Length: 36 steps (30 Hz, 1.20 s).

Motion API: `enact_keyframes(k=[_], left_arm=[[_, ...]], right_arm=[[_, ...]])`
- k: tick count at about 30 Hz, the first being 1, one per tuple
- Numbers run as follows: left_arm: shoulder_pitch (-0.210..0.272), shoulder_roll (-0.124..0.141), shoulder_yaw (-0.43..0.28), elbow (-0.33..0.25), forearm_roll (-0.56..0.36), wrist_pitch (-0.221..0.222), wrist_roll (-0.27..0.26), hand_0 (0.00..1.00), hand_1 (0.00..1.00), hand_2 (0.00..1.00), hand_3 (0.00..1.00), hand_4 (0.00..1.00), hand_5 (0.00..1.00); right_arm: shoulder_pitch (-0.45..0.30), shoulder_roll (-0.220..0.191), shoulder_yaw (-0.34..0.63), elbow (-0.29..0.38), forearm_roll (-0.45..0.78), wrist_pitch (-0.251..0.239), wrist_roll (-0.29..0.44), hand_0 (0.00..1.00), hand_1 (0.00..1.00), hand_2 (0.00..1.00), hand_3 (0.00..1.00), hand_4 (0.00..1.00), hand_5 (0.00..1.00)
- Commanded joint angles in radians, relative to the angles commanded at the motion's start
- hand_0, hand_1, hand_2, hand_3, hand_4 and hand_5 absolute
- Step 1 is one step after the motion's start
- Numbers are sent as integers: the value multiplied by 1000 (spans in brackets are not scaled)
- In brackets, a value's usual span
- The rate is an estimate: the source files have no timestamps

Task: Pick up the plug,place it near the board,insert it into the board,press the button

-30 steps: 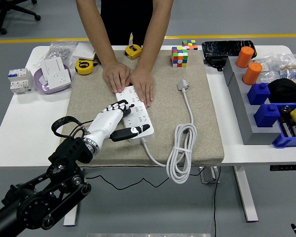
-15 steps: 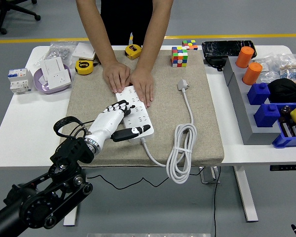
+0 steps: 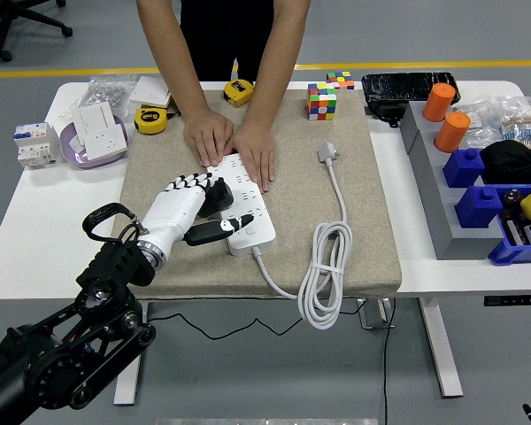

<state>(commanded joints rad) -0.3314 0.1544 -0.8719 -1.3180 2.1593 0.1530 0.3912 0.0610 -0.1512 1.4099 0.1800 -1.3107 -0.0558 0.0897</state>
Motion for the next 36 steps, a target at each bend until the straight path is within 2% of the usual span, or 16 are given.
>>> enact_keyframes(k=[4,15,26,31,34,35,36], left_arm=[[-6,3,15,15,6,-7,0,998,998,986,932,998,998],[-70,8,108,31,-2,-15,0,998,998,979,923,998,998],[-88,5,105,39,9,-16,-2,998,998,978,922,998,998],[-86,7,103,-6,14,12,-24,998,998,974,919,998,998],[-75,17,115,-64,-50,70,-63,998,998,974,919,998,998],[-72,21,122,-94,-95,94,-72,772,699,726,888,959,923],[-69,23,123,-115,-128,108,-74,772,699,726,888,959,923]], right_arm=[[2,0,-1,0,3,0,1,961,837,769,783,998,998],[5,-1,1,0,1,-1,0,960,837,769,783,998,998],[8,0,2,0,0,-2,-1,960,837,769,783,998,998],[9,0,2,0,1,-2,-1,961,837,766,783,998,998],[10,0,-1,0,4,-2,0,960,837,765,782,998,998],[10,0,0,0,4,-2,-1,960,837,765,782,998,998],[10,0,1,0,3,-2,-1,960,837,765,782,998,998]])
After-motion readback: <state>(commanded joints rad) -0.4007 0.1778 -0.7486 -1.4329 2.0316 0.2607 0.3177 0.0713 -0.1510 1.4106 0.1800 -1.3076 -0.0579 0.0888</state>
